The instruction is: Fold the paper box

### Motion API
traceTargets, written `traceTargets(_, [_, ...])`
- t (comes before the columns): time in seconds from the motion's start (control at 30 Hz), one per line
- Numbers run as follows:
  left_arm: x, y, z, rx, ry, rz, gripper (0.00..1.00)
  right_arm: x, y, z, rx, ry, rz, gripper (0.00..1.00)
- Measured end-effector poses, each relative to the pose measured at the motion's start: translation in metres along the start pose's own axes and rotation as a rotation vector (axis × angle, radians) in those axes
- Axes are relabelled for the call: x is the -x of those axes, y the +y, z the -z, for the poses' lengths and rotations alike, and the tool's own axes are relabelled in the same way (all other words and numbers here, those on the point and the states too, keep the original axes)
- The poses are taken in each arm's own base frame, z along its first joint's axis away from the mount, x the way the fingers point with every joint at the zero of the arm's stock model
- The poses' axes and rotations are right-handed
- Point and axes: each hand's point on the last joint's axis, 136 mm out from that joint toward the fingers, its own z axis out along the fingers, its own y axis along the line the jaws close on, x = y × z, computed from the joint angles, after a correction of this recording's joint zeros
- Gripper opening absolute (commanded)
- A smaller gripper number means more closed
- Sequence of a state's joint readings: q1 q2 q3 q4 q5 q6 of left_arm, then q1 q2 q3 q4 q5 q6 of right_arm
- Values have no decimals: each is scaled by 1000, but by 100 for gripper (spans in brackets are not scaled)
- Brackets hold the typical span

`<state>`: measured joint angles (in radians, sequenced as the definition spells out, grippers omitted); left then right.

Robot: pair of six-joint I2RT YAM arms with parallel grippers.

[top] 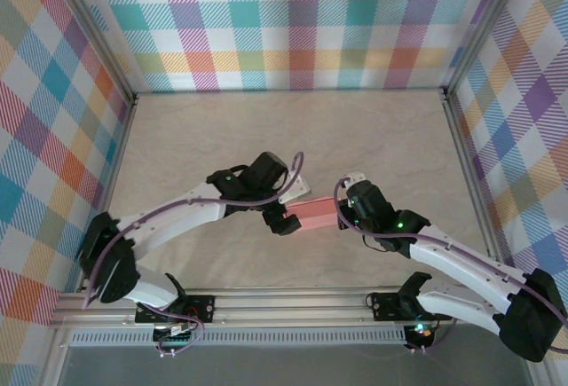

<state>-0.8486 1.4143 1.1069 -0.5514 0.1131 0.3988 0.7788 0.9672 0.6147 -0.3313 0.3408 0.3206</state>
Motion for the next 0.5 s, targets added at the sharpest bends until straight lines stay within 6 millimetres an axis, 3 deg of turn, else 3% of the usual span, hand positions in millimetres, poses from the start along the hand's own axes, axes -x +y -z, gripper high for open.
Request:
traceTargets(0.17, [11,16,38,120,-112,149,100,-1,-2,1,-9,2,1,0])
traceTargets(0.33, [23,33,65,245,-114,390,91,-4,-6,4,-27,20,-4,0])
traceTargets(0.4, [32,30,69,278,-96,426,90,-5,-6,5,-30,27,-7,0])
traceTargets(0.5, [37,16,59,286,-42,415,82,-5,-7,6,-32,32,-17,0])
